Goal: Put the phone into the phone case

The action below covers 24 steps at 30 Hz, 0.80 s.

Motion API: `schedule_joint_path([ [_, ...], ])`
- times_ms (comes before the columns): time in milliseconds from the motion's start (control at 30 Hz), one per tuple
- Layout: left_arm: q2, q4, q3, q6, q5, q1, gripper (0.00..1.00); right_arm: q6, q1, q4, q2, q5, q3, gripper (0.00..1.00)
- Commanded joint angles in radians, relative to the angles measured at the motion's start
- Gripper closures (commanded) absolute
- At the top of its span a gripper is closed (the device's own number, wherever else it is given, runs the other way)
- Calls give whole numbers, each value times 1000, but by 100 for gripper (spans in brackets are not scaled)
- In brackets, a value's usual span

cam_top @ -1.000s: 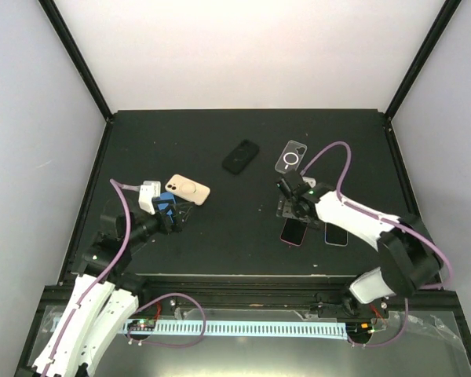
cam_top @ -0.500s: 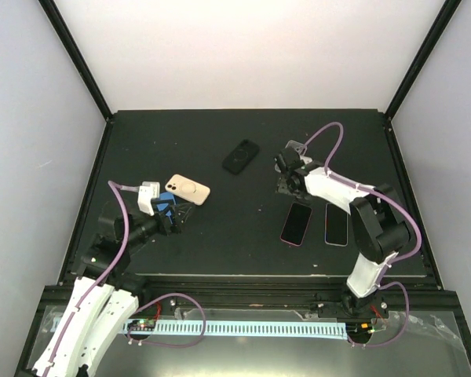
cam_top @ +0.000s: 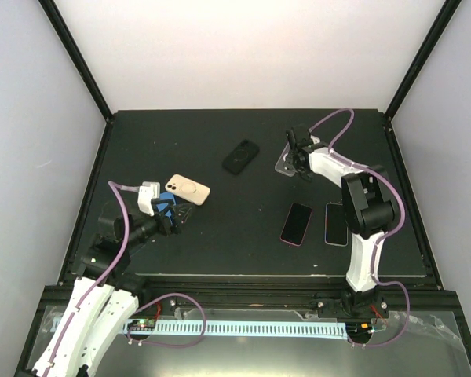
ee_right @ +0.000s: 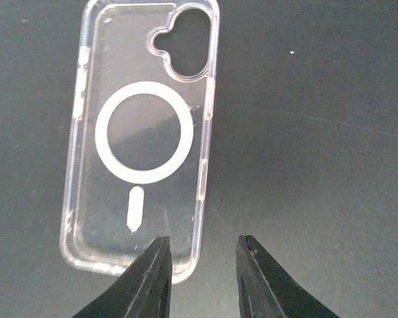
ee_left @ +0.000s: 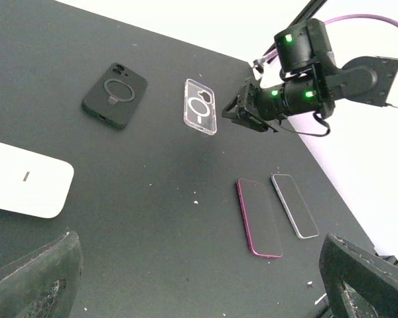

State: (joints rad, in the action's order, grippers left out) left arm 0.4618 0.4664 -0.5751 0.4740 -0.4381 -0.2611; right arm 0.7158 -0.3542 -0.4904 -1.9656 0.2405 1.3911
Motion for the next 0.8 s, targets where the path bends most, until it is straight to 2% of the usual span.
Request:
schedule_joint_path([
  [0, -21, -17, -10, -1, 2, 8, 1, 30, 34, -12, -59, -17, 64, 72],
  [333, 4, -24, -11, -6, 7, 8, 1, 62, 51, -39, -158, -104, 143, 78],
  [633, 13, -31, -7, -4, 13, 8, 1, 66, 52, -71, -219, -110, 175, 83],
  [767, 19, -21, -9, 1, 26, 8, 1, 56, 52, -71, -227, -129, 175, 94],
])
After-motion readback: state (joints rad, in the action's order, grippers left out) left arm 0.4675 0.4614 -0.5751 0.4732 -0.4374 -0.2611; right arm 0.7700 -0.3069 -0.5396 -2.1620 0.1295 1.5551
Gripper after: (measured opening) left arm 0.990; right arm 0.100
